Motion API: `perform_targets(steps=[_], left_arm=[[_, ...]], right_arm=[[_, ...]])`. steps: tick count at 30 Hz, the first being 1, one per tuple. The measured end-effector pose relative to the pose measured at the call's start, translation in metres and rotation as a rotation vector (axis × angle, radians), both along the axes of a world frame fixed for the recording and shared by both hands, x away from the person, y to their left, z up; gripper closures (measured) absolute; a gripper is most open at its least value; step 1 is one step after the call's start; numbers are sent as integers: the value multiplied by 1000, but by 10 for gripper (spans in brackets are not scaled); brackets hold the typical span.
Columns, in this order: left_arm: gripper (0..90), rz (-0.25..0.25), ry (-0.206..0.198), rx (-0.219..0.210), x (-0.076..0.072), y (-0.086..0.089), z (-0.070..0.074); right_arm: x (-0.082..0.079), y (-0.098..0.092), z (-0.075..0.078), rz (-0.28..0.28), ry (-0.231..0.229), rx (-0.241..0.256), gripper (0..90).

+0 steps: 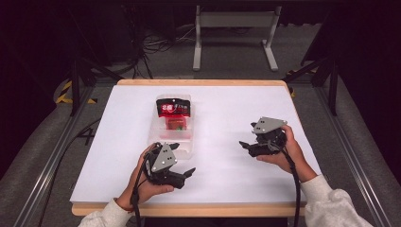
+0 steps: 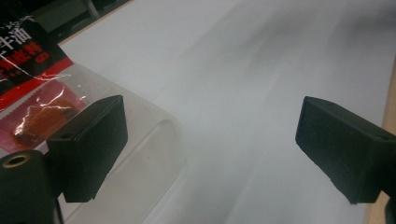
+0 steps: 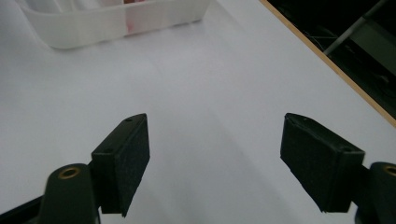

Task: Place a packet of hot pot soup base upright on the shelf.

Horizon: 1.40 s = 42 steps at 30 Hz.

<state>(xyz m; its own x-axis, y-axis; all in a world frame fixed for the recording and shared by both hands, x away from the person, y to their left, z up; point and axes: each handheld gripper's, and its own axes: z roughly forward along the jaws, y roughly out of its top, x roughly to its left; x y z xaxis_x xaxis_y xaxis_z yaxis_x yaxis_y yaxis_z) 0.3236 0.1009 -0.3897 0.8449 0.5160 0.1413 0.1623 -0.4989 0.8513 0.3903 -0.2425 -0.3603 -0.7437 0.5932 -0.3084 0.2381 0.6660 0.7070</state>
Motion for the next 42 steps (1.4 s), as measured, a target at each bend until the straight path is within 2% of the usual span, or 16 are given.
perform_targets(steps=[2,4,10,11,13,22,29,32,42], left_arm=[[106,-38,-9,32,-4,-3,0],[111,-54,-13,44,-8,-6,-1],[108,-88,25,65,-11,-15,-8],[108,-96,42,77,-11,-16,-10],[111,-100,44,76,-11,-18,-12],[121,-155,109,117,-11,-26,-27],[129,-161,131,155,-11,-30,-37],[137,-152,139,171,-9,-29,-41],[151,-139,152,190,-7,-25,-48]], right_arm=[[-2,-4,-1,-6,0,-5,236],[-4,-7,-3,-8,0,-5,233],[-10,-13,-11,-10,5,-32,220],[-14,-16,-15,-12,8,-40,216],[-15,-18,-16,-13,12,-38,216],[-30,-34,-28,-13,19,-57,200],[-43,-45,-35,-31,8,-71,185],[-51,-52,-39,-35,1,-63,181],[-67,-75,-52,-74,23,-20,172]])
